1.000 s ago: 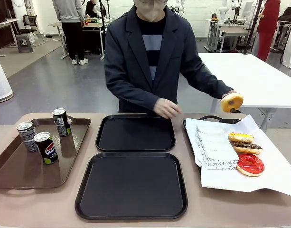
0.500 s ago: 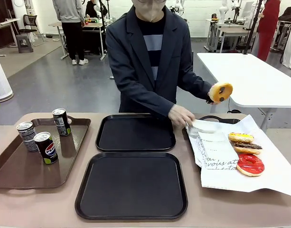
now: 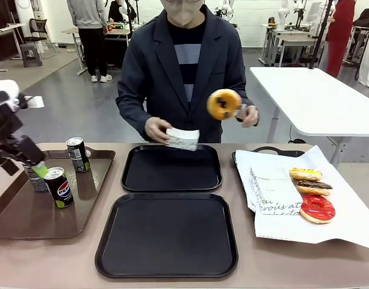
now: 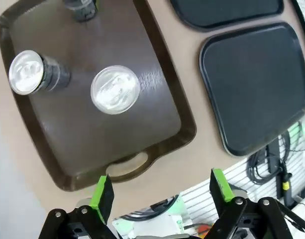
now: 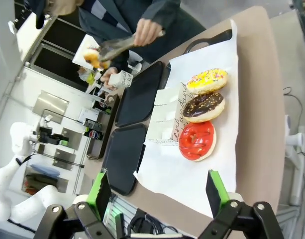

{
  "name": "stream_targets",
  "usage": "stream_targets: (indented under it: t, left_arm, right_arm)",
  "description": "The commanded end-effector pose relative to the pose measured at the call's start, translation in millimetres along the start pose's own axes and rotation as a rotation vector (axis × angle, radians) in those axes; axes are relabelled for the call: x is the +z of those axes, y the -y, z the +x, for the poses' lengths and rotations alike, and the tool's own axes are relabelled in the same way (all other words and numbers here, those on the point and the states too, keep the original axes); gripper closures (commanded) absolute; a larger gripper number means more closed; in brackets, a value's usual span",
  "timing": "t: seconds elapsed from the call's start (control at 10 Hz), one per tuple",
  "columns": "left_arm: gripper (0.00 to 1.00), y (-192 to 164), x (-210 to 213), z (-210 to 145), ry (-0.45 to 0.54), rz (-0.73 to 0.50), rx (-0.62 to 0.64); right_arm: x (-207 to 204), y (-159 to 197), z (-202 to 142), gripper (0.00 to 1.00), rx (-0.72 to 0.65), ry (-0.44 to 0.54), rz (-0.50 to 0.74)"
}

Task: Set up donuts and drinks on trays.
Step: Pick up one Pepsi coke and place it on the Flat Tray.

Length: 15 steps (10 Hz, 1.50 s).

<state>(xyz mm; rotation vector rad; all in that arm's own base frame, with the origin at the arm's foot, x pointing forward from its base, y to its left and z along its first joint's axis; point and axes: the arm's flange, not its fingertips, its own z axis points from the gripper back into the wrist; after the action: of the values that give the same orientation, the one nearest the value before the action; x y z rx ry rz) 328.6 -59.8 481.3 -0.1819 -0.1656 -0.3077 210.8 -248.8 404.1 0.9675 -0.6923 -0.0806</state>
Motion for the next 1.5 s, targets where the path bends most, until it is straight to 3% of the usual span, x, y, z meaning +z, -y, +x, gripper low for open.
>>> stream_targets:
  t: [0.0, 0.1, 0.8, 1.0, 1.4]
  left_arm:
    - [0.0, 10, -26, 4, 0.054, 0.105, 0.047]
    - [0.0, 0, 0, 0, 0.0, 0.0, 0.0]
    - [0.0, -1, -1, 3, 0.008, -0.01, 0.025]
    - [0.0, 6, -21, 12, -0.016, 0.092, 0.14]
    - [0.0, 14, -50, 26, -0.012, 0.179, 0.228]
  right_arm:
    - [-1, 2, 2, 0.0, 0.015, 0.024, 0.02]
    - [-1, 2, 2, 0.0, 0.015, 0.024, 0.02]
    - [-1, 2, 2, 0.0, 0.015, 0.024, 0.02]
    - [-1, 2, 2, 0.0, 0.015, 0.024, 0.02]
    - [-1, 2, 2, 0.0, 0.015, 0.024, 0.02]
